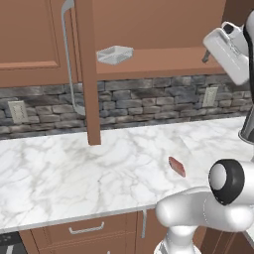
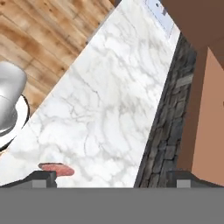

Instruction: Retrieve the tupperware from the cabinet, then place the raw meat into the tupperware to avoid contamination.

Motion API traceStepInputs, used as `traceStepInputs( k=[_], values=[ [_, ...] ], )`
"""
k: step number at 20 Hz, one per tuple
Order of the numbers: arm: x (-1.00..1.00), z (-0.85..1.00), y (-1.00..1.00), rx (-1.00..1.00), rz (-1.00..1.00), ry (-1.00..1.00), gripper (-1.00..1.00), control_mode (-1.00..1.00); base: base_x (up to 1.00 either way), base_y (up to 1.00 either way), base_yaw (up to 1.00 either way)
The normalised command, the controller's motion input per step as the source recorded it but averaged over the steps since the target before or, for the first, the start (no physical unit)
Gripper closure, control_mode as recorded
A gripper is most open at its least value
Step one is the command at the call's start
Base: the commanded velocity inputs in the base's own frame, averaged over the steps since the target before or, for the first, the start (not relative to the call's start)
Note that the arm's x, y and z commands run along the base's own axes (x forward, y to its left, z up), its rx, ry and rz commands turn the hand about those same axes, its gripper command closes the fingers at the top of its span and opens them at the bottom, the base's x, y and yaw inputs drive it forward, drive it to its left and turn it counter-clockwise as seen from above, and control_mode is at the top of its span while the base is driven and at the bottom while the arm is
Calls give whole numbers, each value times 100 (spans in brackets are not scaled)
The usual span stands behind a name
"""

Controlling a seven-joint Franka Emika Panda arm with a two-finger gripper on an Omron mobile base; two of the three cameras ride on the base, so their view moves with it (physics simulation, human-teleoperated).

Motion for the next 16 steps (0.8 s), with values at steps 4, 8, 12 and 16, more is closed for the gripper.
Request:
traceStepInputs(
  k=[4, 8, 12, 16],
  values=[
    [37, 13, 53, 0, 10, -23, -100, -100, 0, 0, 0],
    [41, 16, 43, 0, 2, -24, -100, -100, 0, 0, 0],
    [48, 3, 51, -1, 2, -23, -100, -100, 0, 0, 0],
    [62, 12, 54, -6, 3, -11, -100, -100, 0, 0, 0]
  ],
)
